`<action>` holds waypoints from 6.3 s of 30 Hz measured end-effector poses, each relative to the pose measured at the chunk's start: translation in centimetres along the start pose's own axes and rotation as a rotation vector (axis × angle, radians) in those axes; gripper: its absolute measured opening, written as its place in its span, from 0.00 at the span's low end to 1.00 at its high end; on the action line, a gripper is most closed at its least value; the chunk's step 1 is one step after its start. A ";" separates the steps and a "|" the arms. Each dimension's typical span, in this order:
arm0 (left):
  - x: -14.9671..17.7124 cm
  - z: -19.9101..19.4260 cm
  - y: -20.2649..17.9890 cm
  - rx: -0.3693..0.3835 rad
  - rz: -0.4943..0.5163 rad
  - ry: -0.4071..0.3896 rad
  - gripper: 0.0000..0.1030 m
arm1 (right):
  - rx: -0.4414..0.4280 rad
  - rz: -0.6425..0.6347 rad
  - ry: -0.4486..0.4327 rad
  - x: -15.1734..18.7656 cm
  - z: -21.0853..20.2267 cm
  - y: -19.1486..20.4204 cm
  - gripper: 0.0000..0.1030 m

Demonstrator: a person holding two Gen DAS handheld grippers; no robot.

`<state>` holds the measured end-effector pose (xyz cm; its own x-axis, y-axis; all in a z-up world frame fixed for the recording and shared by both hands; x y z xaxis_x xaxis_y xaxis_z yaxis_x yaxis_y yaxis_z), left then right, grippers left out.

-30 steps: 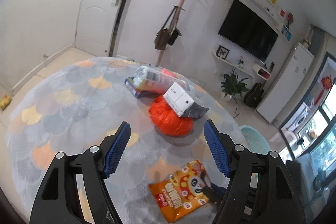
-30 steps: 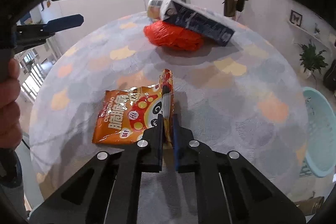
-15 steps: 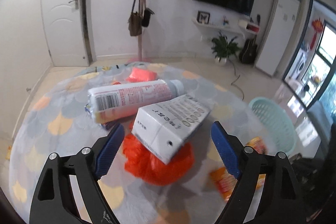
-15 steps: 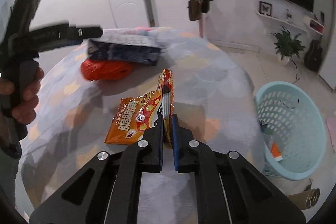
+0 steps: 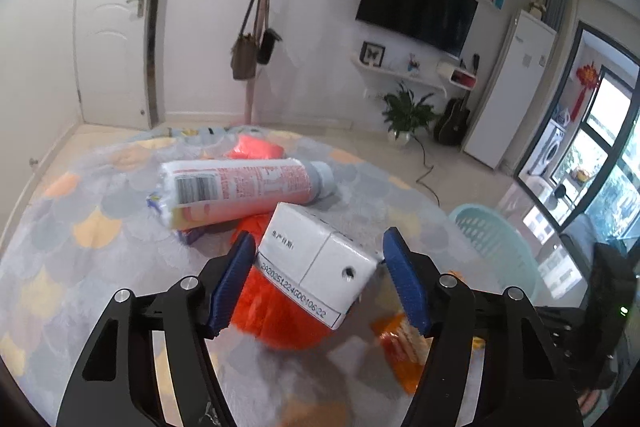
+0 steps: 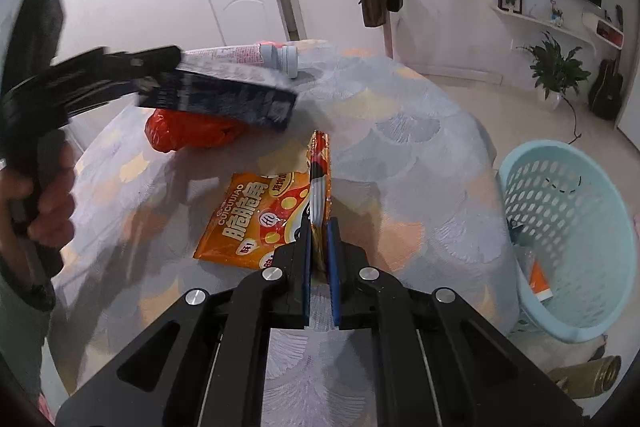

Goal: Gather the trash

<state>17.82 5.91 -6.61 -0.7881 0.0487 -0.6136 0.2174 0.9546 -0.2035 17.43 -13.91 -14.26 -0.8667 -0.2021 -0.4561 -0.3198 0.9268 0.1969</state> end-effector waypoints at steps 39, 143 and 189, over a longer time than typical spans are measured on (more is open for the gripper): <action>12.6 0.7 -2.4 -0.183 -0.010 0.266 0.51 | -0.043 -0.075 0.071 5.2 -2.1 3.1 0.22; -2.2 12.3 -24.1 0.334 0.165 0.203 0.70 | 0.103 0.506 -0.128 3.0 -9.1 -24.3 0.51; 6.3 -5.8 11.0 -0.068 -0.329 0.020 0.70 | -0.064 0.048 0.059 -7.7 5.7 12.9 0.83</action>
<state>11.87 18.38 -8.28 -0.8208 -0.2600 -0.5087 -0.0887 0.9376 -0.3362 22.14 1.42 -13.16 -0.9020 -0.1784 -0.3931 -0.2998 0.9141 0.2729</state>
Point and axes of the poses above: each gripper's, at about its wrist camera, not at the fingertips, and z roughly the way its jaws point, y to its left, x to its underside, the point moved 5 cm from there along z, roughly the way its jaws point, and after that the axes turned 15 degrees about y, right-handed, at the moved point
